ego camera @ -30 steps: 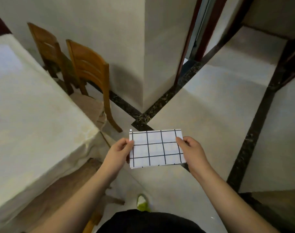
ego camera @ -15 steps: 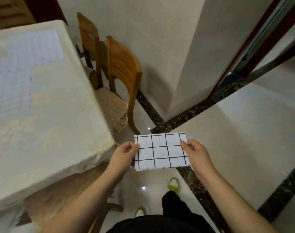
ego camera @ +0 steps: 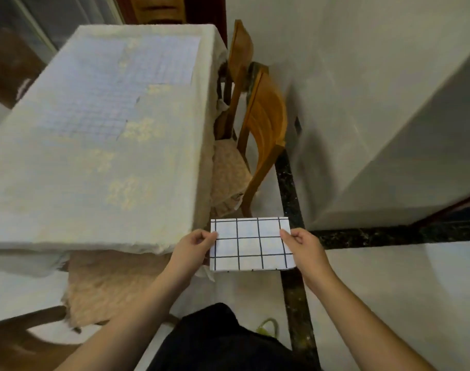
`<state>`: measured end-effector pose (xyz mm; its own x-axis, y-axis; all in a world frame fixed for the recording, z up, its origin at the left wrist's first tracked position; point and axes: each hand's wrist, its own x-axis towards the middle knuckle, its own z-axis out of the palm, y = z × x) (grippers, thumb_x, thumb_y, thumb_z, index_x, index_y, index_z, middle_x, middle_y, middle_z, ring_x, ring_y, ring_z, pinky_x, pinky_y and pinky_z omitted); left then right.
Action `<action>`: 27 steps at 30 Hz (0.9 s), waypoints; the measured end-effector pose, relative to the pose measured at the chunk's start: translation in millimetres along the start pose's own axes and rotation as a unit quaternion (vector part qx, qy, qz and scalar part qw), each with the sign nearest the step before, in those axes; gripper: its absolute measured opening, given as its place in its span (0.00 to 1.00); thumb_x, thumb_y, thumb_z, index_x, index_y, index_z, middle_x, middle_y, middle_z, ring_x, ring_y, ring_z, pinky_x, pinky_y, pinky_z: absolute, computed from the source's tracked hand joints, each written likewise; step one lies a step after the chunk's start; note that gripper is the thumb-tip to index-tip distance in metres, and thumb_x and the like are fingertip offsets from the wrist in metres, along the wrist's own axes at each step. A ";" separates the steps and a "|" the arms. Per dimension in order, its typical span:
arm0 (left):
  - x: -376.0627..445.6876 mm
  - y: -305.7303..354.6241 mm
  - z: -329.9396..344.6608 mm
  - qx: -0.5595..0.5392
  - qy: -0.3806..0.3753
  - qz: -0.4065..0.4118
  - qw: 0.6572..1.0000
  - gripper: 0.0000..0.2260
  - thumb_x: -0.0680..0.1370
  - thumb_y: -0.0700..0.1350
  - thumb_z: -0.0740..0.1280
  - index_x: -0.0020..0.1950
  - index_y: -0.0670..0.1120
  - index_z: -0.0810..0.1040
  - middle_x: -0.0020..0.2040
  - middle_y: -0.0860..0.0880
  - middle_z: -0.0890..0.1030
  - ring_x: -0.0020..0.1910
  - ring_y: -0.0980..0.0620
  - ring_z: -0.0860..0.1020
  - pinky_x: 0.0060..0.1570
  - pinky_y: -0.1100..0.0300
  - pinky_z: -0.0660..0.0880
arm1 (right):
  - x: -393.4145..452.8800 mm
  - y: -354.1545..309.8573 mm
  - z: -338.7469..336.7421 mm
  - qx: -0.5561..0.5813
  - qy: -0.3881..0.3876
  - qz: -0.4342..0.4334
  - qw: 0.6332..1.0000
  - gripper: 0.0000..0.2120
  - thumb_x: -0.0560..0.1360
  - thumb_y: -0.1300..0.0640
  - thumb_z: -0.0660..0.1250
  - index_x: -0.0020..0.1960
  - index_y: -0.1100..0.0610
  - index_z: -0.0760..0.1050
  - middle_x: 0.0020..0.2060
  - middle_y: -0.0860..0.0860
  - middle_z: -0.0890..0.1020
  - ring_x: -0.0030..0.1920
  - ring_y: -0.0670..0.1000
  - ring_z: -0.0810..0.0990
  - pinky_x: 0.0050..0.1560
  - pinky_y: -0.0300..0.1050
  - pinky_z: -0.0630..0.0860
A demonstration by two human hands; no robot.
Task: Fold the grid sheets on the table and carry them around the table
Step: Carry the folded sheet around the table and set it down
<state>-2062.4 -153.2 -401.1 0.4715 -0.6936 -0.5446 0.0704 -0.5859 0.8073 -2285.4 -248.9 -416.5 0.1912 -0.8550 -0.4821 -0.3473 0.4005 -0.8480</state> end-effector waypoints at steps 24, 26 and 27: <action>108.2 -32.7 -65.6 -0.073 0.174 -0.072 0.979 0.08 0.81 0.46 0.63 0.48 0.43 0.78 0.39 0.46 0.82 0.35 0.51 0.81 0.38 0.57 0.80 | 200.9 -105.9 147.7 -0.264 -0.241 -0.049 0.932 0.10 0.80 0.55 0.63 0.60 0.55 0.78 0.49 0.50 0.84 0.49 0.50 0.83 0.52 0.53 0.81; 113.6 -36.6 -68.3 -0.080 0.183 -0.083 0.976 0.08 0.81 0.45 0.63 0.50 0.42 0.78 0.39 0.45 0.82 0.35 0.52 0.81 0.39 0.58 0.80 | 209.4 -110.0 160.0 -0.276 -0.255 -0.061 0.925 0.10 0.80 0.54 0.64 0.59 0.54 0.78 0.48 0.50 0.84 0.49 0.50 0.83 0.54 0.55 0.80; 116.7 -39.0 -68.5 -0.087 0.189 -0.088 0.974 0.07 0.81 0.45 0.63 0.51 0.42 0.77 0.40 0.46 0.82 0.36 0.52 0.81 0.39 0.58 0.80 | 214.9 -112.1 166.3 -0.291 -0.256 -0.076 0.919 0.10 0.80 0.54 0.64 0.59 0.54 0.78 0.47 0.49 0.84 0.48 0.50 0.82 0.53 0.53 0.80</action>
<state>-1950.0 -182.6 -480.5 0.7259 -0.3660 -0.5824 0.3124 -0.5789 0.7532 -2052.7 -422.7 -461.7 0.6325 -0.5604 -0.5347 -0.6850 -0.0825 -0.7239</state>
